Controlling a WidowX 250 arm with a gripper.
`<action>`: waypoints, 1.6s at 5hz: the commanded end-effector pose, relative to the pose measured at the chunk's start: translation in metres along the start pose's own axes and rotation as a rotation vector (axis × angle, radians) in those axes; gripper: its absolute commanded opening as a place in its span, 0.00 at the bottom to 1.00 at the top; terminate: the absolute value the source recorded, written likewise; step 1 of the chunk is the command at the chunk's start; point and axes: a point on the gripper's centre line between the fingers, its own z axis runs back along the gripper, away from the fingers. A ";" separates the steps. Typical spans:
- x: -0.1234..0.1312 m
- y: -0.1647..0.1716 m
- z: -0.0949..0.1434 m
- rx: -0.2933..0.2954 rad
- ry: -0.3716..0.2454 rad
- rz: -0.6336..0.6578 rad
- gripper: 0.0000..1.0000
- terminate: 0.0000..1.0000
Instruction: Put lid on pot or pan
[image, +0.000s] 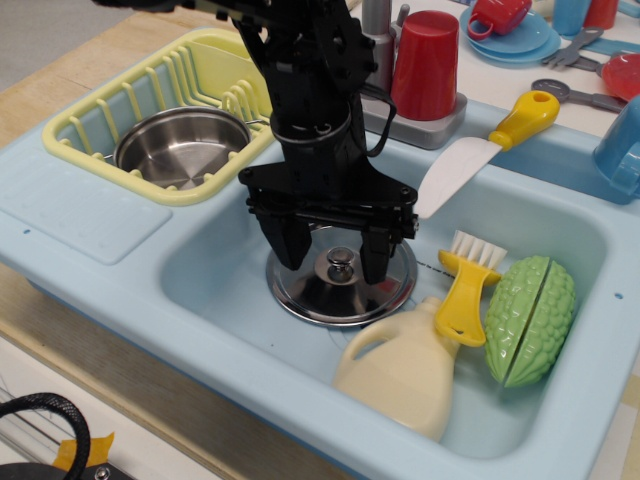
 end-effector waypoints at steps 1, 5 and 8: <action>0.007 -0.001 -0.002 -0.008 0.001 -0.030 1.00 0.00; 0.012 0.001 -0.014 -0.018 -0.005 -0.063 0.00 0.00; 0.016 -0.008 0.011 0.044 -0.018 -0.068 0.00 0.00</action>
